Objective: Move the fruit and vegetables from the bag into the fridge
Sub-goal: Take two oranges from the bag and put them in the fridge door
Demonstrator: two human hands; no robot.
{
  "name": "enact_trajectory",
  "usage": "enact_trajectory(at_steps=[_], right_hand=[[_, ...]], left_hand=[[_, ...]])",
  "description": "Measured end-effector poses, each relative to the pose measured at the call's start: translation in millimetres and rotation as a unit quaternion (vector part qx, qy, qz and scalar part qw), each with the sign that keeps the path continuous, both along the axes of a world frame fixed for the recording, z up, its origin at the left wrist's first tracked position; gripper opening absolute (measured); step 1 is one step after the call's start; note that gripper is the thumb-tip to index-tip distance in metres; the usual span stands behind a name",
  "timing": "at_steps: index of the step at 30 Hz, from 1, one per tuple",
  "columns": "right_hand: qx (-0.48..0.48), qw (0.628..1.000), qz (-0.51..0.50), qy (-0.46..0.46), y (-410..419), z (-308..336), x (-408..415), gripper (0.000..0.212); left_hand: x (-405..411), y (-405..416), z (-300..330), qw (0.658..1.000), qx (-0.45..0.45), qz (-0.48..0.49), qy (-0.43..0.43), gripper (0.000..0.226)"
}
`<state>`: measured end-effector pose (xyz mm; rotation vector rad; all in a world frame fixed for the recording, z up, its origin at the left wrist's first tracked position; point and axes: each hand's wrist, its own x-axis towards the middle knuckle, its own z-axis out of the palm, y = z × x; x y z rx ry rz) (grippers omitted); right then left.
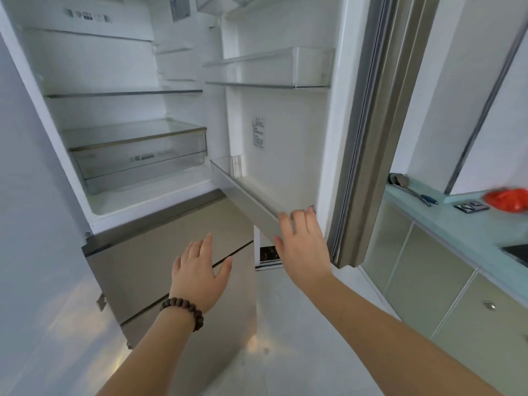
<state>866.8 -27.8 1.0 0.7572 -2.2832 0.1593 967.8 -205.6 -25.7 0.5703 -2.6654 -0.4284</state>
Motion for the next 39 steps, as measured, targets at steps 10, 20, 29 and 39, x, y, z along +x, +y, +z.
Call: enact_trajectory(at_steps=[10, 20, 29, 39], right_hand=[[-0.154, 0.985, -0.030, -0.073, 56.6, -7.0, -56.8, 0.032], [-0.175, 0.960, -0.114, -0.185, 112.4, 15.4, -137.1, 0.044], [-0.163, 0.950, -0.126, -0.236, 140.1, 28.2, -202.8, 0.057], [-0.130, 0.958, -0.137, -0.215, 145.7, 19.6, -222.6, 0.065]], left_hand=[[-52.3, 5.3, 2.8, 0.998, -0.010, -0.060, -0.014, 0.068], [-103.2, 36.8, -6.0, 0.992, -0.025, -0.122, -0.033, 0.070], [-132.2, 49.8, -23.3, 0.989, -0.033, -0.138, -0.039, 0.068], [-140.7, 44.5, -21.9, 0.989, -0.053, -0.136, -0.039, 0.066]])
